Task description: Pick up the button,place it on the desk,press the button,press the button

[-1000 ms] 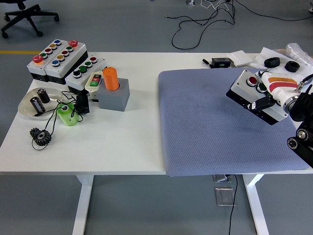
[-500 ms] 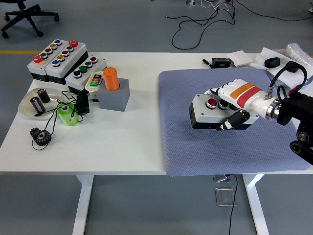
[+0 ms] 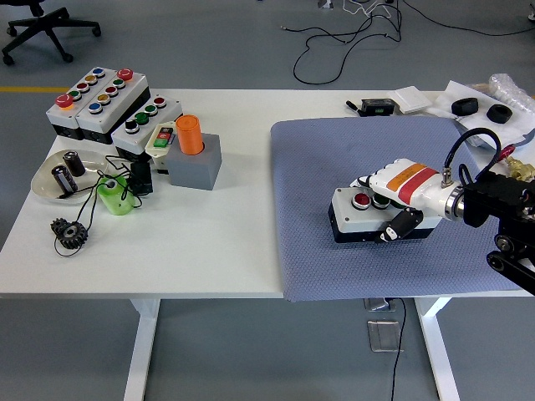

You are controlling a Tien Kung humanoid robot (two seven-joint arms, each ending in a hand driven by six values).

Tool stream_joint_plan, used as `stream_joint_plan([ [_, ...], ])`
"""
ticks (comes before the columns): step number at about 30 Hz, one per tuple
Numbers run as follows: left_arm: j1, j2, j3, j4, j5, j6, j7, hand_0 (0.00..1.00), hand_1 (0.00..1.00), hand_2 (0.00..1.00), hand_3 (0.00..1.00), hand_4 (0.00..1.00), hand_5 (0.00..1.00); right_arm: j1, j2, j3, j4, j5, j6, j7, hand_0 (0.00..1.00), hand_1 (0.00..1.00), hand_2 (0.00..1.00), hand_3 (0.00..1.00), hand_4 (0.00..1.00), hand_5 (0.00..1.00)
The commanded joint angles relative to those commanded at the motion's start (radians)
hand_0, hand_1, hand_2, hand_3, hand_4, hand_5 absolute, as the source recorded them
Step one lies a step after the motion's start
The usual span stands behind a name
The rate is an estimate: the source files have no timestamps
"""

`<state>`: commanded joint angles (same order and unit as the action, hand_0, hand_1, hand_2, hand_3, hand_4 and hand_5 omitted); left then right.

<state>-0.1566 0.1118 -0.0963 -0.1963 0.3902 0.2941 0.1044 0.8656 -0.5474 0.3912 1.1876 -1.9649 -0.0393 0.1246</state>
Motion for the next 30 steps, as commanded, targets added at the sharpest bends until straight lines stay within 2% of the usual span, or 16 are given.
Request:
stream_joint_plan([
  [7,0.002,-0.001,0.007,0.000,-0.003,-0.001,0.002,0.598,0.518,0.471,0.462,0.278,0.965,-0.004,0.002,-0.001,-0.008,-0.014,-0.004,0.001,0.062,0.002,0.131,0.338,0.617,0.158],
  [20,0.002,-0.002,0.003,-0.001,0.000,-0.002,0.001,0.598,0.518,0.470,0.463,0.279,0.964,-0.022,0.007,0.016,-0.015,-0.037,0.053,-0.072,0.063,0.002,0.129,0.342,0.627,0.163],
  [26,0.002,0.000,0.006,-0.002,0.000,-0.005,0.003,0.598,0.518,0.470,0.463,0.279,0.964,-0.031,0.005,0.025,-0.012,-0.042,0.057,-0.084,0.068,0.002,0.124,0.343,0.642,0.182],
  [27,0.002,0.000,0.006,-0.002,0.001,-0.006,0.003,0.599,0.518,0.470,0.463,0.280,0.962,-0.032,0.005,0.026,-0.011,-0.041,0.057,-0.084,0.077,0.002,0.118,0.433,0.824,0.475],
  [30,0.004,0.000,0.007,-0.001,-0.002,-0.005,0.003,0.599,0.518,0.470,0.463,0.280,0.962,-0.035,0.000,0.031,-0.008,-0.045,0.075,-0.091,0.077,0.002,0.118,0.433,0.824,0.475],
])
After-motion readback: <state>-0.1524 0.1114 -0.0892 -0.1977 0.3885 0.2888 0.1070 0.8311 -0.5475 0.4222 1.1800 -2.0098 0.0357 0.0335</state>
